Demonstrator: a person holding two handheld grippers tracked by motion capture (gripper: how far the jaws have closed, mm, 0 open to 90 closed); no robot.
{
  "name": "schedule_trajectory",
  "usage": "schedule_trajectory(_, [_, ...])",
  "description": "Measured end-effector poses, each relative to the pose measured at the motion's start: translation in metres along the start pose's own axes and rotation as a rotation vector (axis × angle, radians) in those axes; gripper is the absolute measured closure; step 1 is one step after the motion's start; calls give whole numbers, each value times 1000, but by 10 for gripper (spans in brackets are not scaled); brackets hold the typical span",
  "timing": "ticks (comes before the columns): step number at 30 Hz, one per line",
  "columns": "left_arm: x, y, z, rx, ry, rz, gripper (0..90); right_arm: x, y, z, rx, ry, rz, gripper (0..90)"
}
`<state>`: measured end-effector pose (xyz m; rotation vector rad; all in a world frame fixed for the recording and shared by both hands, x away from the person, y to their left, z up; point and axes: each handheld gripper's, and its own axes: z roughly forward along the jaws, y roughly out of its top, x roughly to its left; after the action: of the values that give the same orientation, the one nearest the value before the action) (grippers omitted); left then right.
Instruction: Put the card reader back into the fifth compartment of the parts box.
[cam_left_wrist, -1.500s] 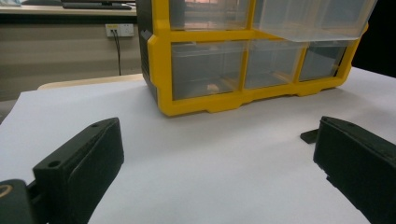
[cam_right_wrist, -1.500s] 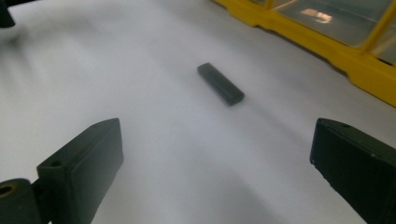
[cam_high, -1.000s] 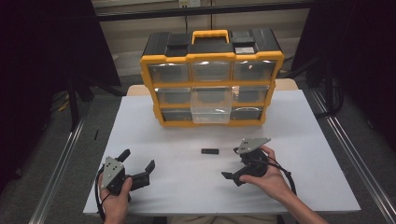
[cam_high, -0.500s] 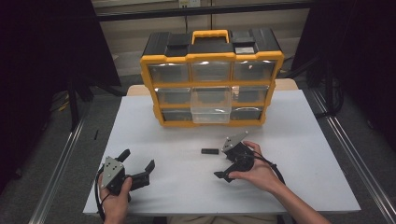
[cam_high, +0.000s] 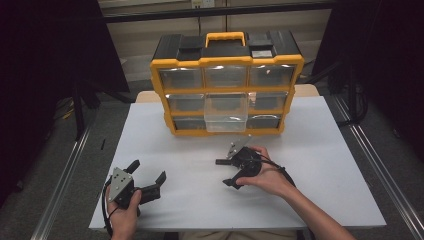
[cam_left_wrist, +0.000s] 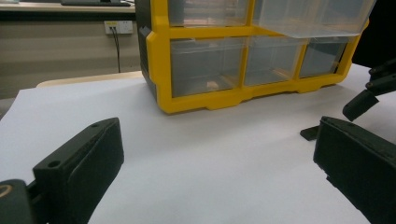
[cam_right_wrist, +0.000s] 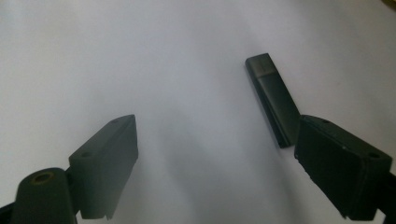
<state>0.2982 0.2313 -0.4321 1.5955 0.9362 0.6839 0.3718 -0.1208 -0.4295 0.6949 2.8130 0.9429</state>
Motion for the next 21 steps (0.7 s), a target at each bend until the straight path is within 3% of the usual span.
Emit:
schedule_trajectory(11, [1,0,0,8,-4,0,18,-10,26,8,67,9,-60,174])
schedule_trajectory(21, [2,0,0,13,-6,5,18,-16,34,16,124,3,-104,233])
